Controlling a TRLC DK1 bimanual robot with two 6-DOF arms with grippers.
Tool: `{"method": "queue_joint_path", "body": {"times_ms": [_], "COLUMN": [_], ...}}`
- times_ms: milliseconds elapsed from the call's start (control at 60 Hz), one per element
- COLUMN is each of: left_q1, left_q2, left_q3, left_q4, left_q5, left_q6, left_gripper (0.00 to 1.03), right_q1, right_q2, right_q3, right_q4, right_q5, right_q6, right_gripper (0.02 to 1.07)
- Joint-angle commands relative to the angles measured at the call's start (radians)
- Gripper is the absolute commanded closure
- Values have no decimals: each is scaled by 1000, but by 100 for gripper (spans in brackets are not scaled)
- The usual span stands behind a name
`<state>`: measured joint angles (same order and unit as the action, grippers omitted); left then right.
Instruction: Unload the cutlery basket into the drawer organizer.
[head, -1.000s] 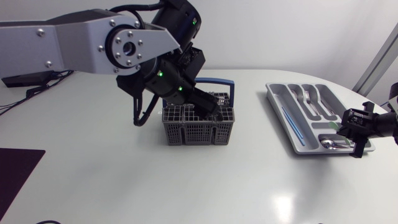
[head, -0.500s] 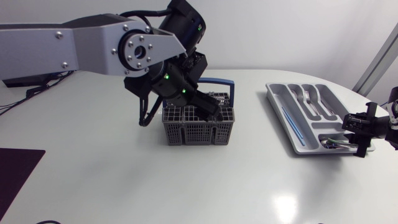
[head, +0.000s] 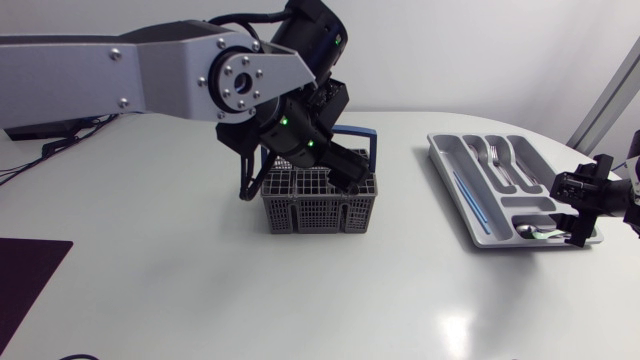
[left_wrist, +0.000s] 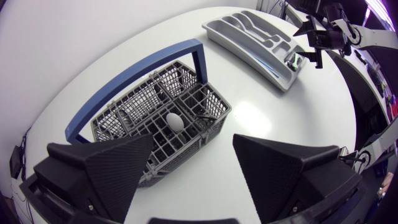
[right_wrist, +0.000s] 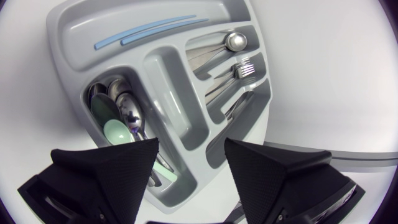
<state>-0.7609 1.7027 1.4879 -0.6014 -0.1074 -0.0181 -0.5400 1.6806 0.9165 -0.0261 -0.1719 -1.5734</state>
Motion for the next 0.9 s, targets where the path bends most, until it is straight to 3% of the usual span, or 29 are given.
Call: {"method": "queue_joint_path", "body": {"times_ms": [0,617,733,883], "left_q1": [-14,-20,-12,8], "left_q2": [23,43,46,114], "left_q3": [37,75,92,186], "left_q4": [3,-3,-9,-135], "left_q5": [-5,-5,-2,9], "left_q6": [15,49,23,-23], "left_gripper": [14,14,6,4], "right_q1": [17,270,327,387], "right_q2": [-39,-344,-391,-426], "right_q3": [-28,-105,-119,-131], "right_q4": [-28,-291,-327,-359], "right_q5": [-11,-57,-55,-52], "right_q6": [49,322,355,388], "right_gripper": [21,17,17,17]}}
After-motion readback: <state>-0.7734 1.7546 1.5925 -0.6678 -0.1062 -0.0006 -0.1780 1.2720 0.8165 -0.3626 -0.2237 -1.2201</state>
